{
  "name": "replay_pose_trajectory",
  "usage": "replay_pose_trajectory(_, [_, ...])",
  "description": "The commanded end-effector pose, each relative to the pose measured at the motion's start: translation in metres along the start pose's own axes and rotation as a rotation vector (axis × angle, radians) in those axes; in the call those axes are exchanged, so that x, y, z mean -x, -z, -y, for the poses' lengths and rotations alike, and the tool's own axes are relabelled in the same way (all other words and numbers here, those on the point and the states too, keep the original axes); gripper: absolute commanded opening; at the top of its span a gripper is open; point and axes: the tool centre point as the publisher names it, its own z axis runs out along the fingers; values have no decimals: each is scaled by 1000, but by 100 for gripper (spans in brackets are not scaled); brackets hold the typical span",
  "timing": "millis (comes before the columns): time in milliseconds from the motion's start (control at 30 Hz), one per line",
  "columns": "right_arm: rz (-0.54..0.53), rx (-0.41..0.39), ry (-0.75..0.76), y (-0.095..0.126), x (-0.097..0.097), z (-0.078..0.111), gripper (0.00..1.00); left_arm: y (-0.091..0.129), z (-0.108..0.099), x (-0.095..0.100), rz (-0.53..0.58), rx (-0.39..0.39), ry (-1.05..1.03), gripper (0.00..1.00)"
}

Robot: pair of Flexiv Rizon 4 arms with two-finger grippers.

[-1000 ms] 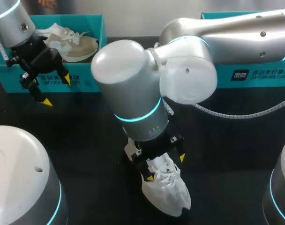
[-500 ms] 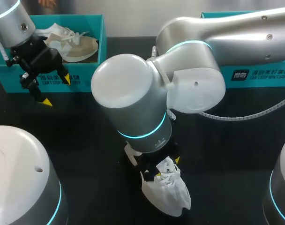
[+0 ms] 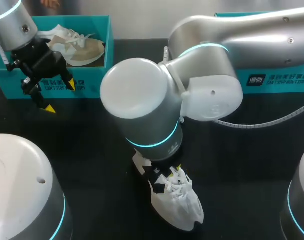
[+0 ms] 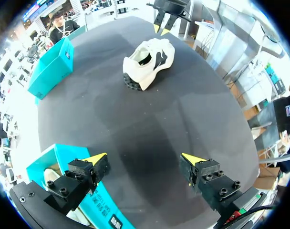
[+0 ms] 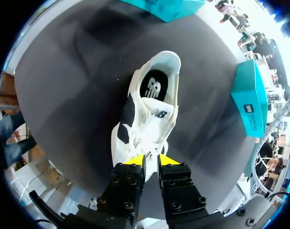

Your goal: Take the shoe out of the shoebox, open the shoe tongue, remove and reinsert the insole, then place the shoe into the shoebox

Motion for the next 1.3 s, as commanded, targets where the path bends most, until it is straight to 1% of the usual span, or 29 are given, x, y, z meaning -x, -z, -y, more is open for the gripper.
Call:
replay_pose_trajectory(33, [-28, 20, 25, -17, 12, -10, 16, 0, 0, -1, 1, 3, 0, 100])
replay_pose_trajectory(167, [-65, 59, 53, -39, 20, -26, 15, 0, 0, -1, 1, 3, 0, 100])
replay_pose_trajectory(233, [-85, 62, 66, -50, 21, -33, 16, 0, 0, -1, 1, 3, 0, 100])
replay_pose_trajectory(333, [-110, 65, 89, -62, 19, -40, 17, 0, 0, -1, 1, 3, 0, 100])
replay_pose_trajectory(400, [-123, 60, 101, -66, 17, -43, 15, 0, 0, -1, 1, 3, 0, 100])
replay_pose_trajectory(467, [-114, 63, 109, -63, 18, -43, 13, 0, 0, -1, 1, 3, 0, 100])
replay_pose_trajectory(533, [-87, 67, 112, -51, 19, -41, 12, 0, 0, -1, 1, 3, 0, 100])
replay_pose_trajectory(633, [-52, 71, 124, -36, 19, -39, 15, 0, 0, -1, 1, 3, 0, 100])
replay_pose_trajectory(700, [-43, 69, 135, -34, 19, -40, 16, 0, 0, -1, 1, 3, 0, 100])
replay_pose_trajectory(733, [-46, 67, 142, -37, 18, -42, 16, 0, 0, -1, 1, 3, 0, 100])
replay_pose_trajectory(867, [-93, 62, 163, -63, 15, -52, 18, 0, 0, -1, 1, 3, 0, 100])
replay_pose_trajectory(933, [-104, 65, 182, -72, 13, -57, 20, 0, 0, -1, 1, 3, 0, 100])
replay_pose_trajectory(1000, [-124, 54, 204, -82, 14, -62, 18, 0, 0, -1, 1, 3, 0, 100])
replay_pose_trajectory(1033, [-137, 49, 215, -83, 14, -63, 18, 0, 0, -1, 1, 3, 0, 100])
replay_pose_trajectory(1067, [-130, 51, 226, -81, 14, -63, 17, 0, 0, -1, 1, 3, 0, 100])
replay_pose_trajectory(1133, [-98, 50, 239, -68, 17, -60, 16, 0, 0, -1, 1, 3, 0, 100])
replay_pose_trajectory(1233, [-49, 47, 271, -42, 22, -52, 17, 0, 0, -1, 1, 3, 0, 100])
replay_pose_trajectory(1300, [-1, 59, 319, -24, 24, -49, 20, 0, 0, -1, 1, 3, 0, 100])
